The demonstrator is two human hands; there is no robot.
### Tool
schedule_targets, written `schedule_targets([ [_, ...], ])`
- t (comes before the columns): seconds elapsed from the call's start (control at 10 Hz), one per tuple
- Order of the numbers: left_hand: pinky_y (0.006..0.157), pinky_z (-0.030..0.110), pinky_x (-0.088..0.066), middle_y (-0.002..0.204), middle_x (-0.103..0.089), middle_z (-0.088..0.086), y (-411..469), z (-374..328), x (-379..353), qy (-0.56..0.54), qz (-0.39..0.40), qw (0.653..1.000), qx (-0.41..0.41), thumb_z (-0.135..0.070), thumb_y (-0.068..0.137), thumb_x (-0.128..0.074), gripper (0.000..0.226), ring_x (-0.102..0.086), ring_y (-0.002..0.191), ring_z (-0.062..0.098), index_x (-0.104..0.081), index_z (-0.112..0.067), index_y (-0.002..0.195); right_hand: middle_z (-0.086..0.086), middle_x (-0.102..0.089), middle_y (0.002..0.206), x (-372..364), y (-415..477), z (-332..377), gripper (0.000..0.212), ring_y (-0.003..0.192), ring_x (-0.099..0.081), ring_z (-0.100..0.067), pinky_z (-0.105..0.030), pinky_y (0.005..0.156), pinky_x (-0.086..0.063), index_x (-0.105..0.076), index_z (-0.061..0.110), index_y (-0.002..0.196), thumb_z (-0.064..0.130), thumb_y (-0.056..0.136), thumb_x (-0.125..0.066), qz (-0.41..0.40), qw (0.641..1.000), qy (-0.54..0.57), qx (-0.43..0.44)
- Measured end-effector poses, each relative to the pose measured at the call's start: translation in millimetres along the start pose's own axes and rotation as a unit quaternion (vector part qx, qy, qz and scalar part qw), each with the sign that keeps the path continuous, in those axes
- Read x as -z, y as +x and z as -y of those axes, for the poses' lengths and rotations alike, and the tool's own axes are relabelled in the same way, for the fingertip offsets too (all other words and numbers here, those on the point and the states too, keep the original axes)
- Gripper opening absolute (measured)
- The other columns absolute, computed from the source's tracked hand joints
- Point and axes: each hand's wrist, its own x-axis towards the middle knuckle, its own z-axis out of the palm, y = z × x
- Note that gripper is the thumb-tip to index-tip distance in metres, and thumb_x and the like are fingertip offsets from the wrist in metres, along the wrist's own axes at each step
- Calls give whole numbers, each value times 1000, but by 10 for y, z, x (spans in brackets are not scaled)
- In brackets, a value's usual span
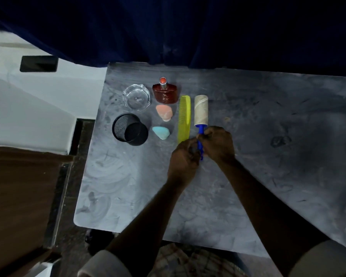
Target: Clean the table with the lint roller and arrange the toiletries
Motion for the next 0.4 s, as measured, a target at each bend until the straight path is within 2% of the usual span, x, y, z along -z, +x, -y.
schedule_targets([
  [0.1,105,36,-57,130,-75,5,-10,6,43,3,-4,1000,-17,-10,96,-66,42,-72,119,21,-68,-17,137,-8,-78,92,-8,-10,28,26,85,-74,-26,-38,83,-58,-77,14,93,37,84,-71,-13,1000,5,-11],
  [0.2,105,30,-55,132,-74,4,-30,20,74,5,-9,1000,-22,-14,99,-67,38,-71,120,19,-68,-17,137,-8,-78,96,-8,-52,43,37,87,-74,-25,-32,79,-56,-77,14,98,46,86,-63,-30,999,-31,-4],
  [0.3,105,25,-53,133,-73,3,-46,20,127,23,-19,999,-23,-20,98,-67,39,-70,122,18,-68,-17,138,-11,-77,95,28,-80,-31,52,88,-74,-27,-33,76,-56,-74,11,97,59,82,-60,-46,998,-23,-29],
  [0.4,103,10,-46,136,-72,1,-141,53,197,39,-25,997,-64,-26,95,-63,48,-69,123,15,-66,-16,141,-9,-76,89,55,-208,-146,65,86,-73,-27,-38,76,-59,-70,11,90,71,74,-50,-64,997,8,-31],
])
